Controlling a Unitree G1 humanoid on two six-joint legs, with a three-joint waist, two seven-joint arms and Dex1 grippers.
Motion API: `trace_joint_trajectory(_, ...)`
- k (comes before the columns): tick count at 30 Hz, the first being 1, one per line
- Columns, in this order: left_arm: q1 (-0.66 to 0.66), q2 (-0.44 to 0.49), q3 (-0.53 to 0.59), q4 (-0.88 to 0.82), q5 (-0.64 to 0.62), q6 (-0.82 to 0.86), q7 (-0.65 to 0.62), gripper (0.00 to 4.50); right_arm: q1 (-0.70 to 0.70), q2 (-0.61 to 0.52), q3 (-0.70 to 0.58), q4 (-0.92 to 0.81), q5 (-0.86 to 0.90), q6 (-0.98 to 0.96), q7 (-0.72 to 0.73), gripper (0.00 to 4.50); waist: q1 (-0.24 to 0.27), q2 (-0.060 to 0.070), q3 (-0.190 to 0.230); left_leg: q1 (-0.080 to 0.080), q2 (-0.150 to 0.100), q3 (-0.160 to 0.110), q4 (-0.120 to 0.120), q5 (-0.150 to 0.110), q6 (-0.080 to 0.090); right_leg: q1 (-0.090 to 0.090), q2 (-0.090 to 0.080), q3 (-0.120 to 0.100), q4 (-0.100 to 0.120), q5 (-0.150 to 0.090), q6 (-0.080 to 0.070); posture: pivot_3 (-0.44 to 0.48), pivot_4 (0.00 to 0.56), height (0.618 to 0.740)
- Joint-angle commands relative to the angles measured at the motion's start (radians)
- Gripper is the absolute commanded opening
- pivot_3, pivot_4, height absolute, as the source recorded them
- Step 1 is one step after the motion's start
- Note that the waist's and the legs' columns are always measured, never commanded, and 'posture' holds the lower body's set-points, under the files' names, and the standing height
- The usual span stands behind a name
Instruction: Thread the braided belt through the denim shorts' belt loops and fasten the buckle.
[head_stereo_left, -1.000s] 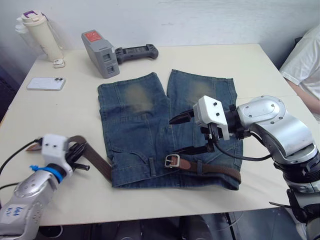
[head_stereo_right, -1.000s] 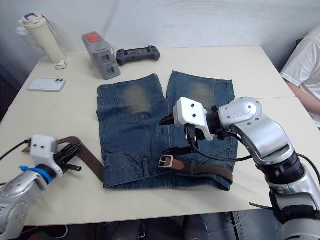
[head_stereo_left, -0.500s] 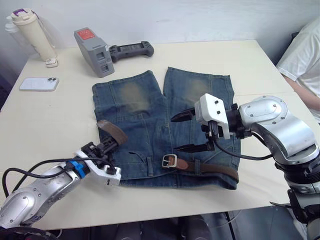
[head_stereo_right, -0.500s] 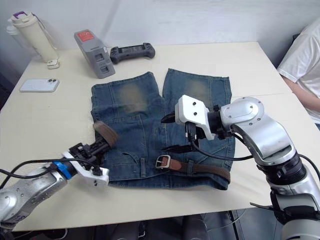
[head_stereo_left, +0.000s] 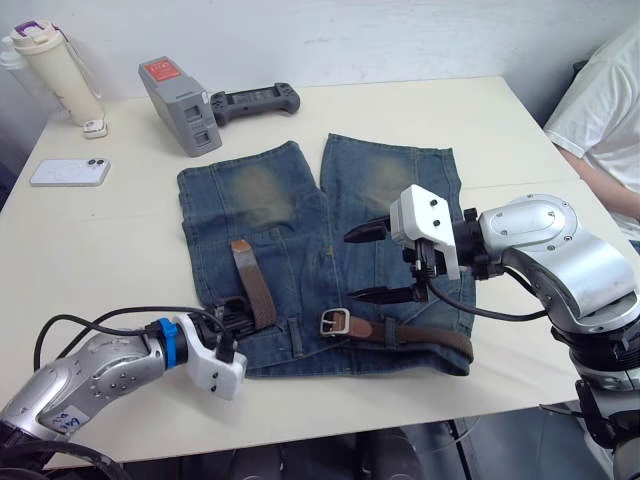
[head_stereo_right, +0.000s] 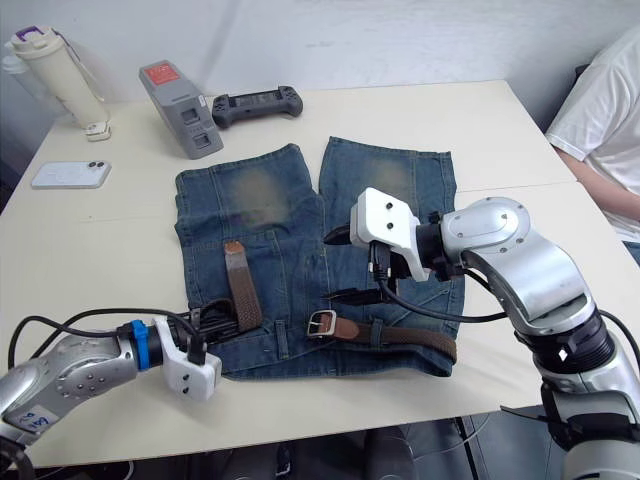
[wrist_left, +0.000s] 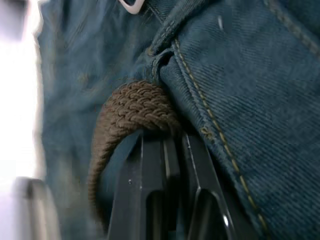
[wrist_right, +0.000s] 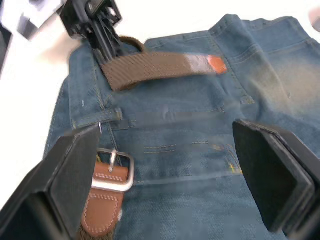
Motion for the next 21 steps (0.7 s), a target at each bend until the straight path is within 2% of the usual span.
trace_joint_trajectory(1,0.042,0.009,0.003,-0.021,-0.162,0.134,-0.166,0.01,0.001,-0.005,-0.019,-0.038,0.008,0.005,-0.009,4.5,0.0,0.0,0.0,0.0,0.0,0.0,0.0,0.0,0.0,0.0,0.0,0.0,0.0,0.0,0.0,0.0,0.15,0.74)
trace_joint_trajectory(4,0.088,-0.035,0.089,-0.086,-0.526,0.463,-0.248,0.01,0.0,-0.001,-0.02,-0.038,0.009,0.005,-0.013,4.5,-0.004,0.0,0.0,0.001,0.001,0.001,0.0,0.0,-0.001,0.0,0.001,0.001,0.0,0.0,0.0,0.0,0.15,0.74)
trace_joint_trajectory(7,0.101,-0.052,0.153,-0.118,-0.692,0.632,-0.302,0.01,0.0,0.0,-0.018,-0.036,0.006,0.001,-0.013,4.5,-0.004,0.0,0.0,0.001,0.002,0.001,0.0,0.0,-0.001,0.0,0.002,0.001,0.001,0.0,0.0,0.0,0.15,0.74)
trace_joint_trajectory(9,0.103,-0.05,0.189,-0.128,-0.74,0.699,-0.328,0.01,-0.003,0.003,-0.016,-0.034,0.005,-0.001,-0.015,4.5,-0.003,0.0,0.0,0.001,0.002,0.001,0.001,0.0,-0.001,0.0,0.002,0.001,0.001,0.0,0.0,0.0,0.15,0.74)
trace_joint_trajectory(10,0.103,-0.051,0.206,-0.133,-0.761,0.726,-0.339,0.84,-0.004,0.003,-0.015,-0.034,0.005,-0.002,-0.015,4.5,-0.003,0.0,0.0,0.001,0.002,0.001,0.001,0.0,-0.001,0.0,0.002,0.001,0.001,0.0,0.0,0.0,0.15,0.74)
trace_joint_trajectory(11,0.103,-0.054,0.219,-0.138,-0.777,0.75,-0.347,1.01,-0.004,0.004,-0.015,-0.033,0.005,-0.002,-0.015,4.5,-0.001,0.0,0.0,0.001,0.002,0.001,0.001,0.0,-0.001,0.0,0.002,0.001,0.001,0.0,0.0,0.0,0.15,0.74)
trace_joint_trajectory(14,0.095,-0.045,0.303,-0.13,-0.865,0.834,-0.389,2.35,-0.004,0.004,-0.015,-0.03,0.003,-0.007,-0.014,4.5,0.0,0.0,0.0,0.001,0.002,0.001,0.001,0.0,-0.001,0.0,0.002,0.001,0.0,0.0,0.0,0.0,0.15,0.74)
trace_joint_trajectory(18,0.085,-0.01,0.448,-0.106,-1.054,1.032,-0.46,4.12,-0.004,0.002,-0.014,-0.028,0.001,-0.011,-0.012,4.5,0.0,0.0,0.0,0.001,0.002,0.001,0.001,0.0,-0.001,0.0,0.003,0.001,0.001,0.0,-0.001,0.0,0.15,0.74)
trace_joint_trajectory(19,0.081,0.003,0.475,-0.101,-1.1,1.085,-0.476,4.39,-0.003,0.002,-0.014,-0.027,0.001,-0.012,-0.012,4.5,0.0,0.0,0.0,0.001,0.002,0.001,0.001,0.0,-0.002,0.0,0.003,0.001,0.001,0.0,-0.001,0.0,0.15,0.74)
trace_joint_trajectory(21,0.064,0.02,0.514,-0.089,-1.159,1.162,-0.492,4.39,-0.003,0.003,-0.014,-0.026,0.0,-0.013,-0.012,4.5,0.0,0.0,0.0,0.001,0.002,0.001,0.001,0.0,-0.002,0.0,0.003,0.001,0.001,0.0,-0.001,0.0,0.15,0.74)
